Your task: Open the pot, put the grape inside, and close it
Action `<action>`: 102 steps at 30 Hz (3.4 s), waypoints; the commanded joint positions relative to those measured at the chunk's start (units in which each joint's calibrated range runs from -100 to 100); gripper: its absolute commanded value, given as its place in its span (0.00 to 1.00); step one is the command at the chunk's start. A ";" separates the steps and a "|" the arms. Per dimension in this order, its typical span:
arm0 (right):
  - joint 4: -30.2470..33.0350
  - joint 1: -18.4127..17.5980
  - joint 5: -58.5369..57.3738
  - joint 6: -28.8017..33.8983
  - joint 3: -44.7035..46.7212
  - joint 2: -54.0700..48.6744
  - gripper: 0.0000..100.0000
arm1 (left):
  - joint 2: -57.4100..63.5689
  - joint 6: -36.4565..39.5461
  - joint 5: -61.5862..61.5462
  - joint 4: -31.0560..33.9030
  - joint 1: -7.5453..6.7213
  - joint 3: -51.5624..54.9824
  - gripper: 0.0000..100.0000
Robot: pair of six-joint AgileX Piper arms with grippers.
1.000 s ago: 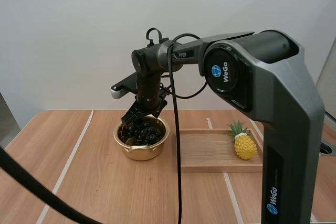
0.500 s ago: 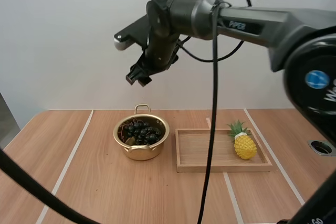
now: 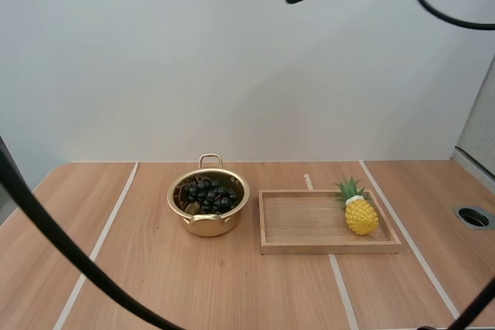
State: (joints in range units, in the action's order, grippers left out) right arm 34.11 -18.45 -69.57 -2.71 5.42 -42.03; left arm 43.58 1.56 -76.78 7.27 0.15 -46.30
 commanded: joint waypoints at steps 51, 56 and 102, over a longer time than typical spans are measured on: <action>15.53 1.53 -19.06 14.71 0.15 -27.17 0.00 | -4.07 -20.09 27.68 -33.59 0.24 87.68 0.00; 15.53 1.53 -19.64 14.71 0.15 -27.17 0.00 | -8.20 -24.83 32.47 -39.48 0.24 92.74 0.00; 15.53 3.48 -20.96 14.28 0.15 -27.17 0.00 | -35.14 -38.58 53.42 -50.00 -4.64 96.92 0.00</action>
State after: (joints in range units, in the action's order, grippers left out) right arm 48.96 -15.18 -90.15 11.83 5.57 -68.65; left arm 9.04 -36.86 -24.87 -41.73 -4.28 50.43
